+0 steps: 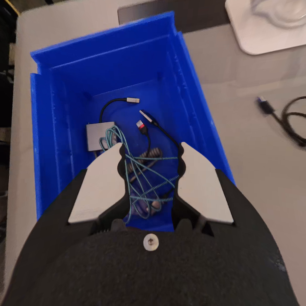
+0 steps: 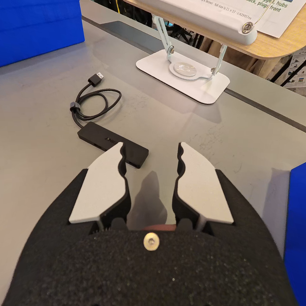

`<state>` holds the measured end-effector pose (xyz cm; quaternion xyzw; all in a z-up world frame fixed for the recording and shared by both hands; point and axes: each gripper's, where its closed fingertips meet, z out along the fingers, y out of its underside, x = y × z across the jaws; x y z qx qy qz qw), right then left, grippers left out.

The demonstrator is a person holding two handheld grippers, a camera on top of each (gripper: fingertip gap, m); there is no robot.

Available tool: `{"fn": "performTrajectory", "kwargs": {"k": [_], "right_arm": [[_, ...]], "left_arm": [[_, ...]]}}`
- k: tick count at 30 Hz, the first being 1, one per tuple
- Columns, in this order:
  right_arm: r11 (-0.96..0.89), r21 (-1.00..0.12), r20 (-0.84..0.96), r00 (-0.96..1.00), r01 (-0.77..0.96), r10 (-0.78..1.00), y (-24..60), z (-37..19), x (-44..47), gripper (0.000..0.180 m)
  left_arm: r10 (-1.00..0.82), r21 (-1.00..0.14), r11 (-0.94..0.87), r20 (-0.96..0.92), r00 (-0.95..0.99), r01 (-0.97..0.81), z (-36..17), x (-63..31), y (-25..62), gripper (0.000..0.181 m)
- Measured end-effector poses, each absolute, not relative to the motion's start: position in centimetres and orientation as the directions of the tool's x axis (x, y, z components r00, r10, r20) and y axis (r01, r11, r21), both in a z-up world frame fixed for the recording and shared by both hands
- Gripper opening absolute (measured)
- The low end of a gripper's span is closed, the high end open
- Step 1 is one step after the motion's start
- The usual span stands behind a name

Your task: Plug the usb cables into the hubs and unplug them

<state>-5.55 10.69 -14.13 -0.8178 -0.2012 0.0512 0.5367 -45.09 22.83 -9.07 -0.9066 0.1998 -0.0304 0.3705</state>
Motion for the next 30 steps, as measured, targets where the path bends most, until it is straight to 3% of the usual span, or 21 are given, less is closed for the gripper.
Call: {"fn": "performTrajectory", "kwargs": {"k": [4,8,15,18,30], "right_arm": [[-0.342,-0.899,0.132,0.913,0.275,0.386,10.7,-14.1,-5.5,0.059],[-0.339,-0.898,0.139,0.910,0.282,0.390,10.6,-14.1,-5.6,0.059],[-0.334,-0.890,0.166,0.902,0.312,0.399,10.5,-14.3,-5.9,0.059],[-0.336,-0.890,0.161,0.903,0.307,0.397,10.6,-14.2,-5.9,0.059],[-0.337,-0.893,0.152,0.906,0.297,0.395,10.5,-14.2,-5.8,0.059]], "left_arm": [[-0.392,-0.507,-0.763,-0.132,0.911,-0.402,-13.6,-44.6,25.9,0.060],[-0.353,-0.406,-0.834,-0.126,0.927,-0.373,-17.0,-45.3,26.7,0.060],[-0.402,-0.342,-0.853,-0.047,0.914,-0.393,-17.8,-45.5,26.1,0.020],[-0.435,-0.393,-0.816,-0.066,0.898,-0.425,-15.0,-45.5,26.4,0.005],[-0.489,-0.810,-0.450,-0.129,0.863,-0.376,5.4,-45.7,27.3,0.004]]}}
